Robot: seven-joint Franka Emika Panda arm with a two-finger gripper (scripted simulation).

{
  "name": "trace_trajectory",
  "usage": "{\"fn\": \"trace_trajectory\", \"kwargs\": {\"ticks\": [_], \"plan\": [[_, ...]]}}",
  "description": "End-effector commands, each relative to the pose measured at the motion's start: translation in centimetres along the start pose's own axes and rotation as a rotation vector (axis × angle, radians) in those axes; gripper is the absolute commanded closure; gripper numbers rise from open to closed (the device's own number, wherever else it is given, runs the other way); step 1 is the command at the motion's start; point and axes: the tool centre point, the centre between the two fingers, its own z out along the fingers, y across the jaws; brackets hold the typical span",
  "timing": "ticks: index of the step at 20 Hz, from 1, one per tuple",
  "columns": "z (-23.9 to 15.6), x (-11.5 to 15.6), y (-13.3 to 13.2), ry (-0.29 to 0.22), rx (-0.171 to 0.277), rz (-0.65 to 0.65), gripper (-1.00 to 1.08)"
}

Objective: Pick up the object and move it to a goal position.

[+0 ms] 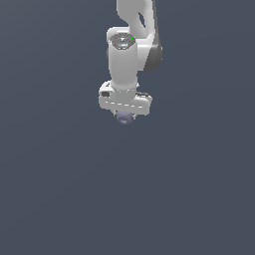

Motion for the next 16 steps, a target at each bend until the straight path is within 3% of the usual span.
{"fn": "trace_trajectory", "kwargs": {"ticks": [1, 16], "plan": [[-2.8, -0.2, 1.7, 0.0, 0.001, 0.0, 1.08], [-18.1, -1.0, 10.8, -0.001, 0.0, 0.001, 1.08]]}}
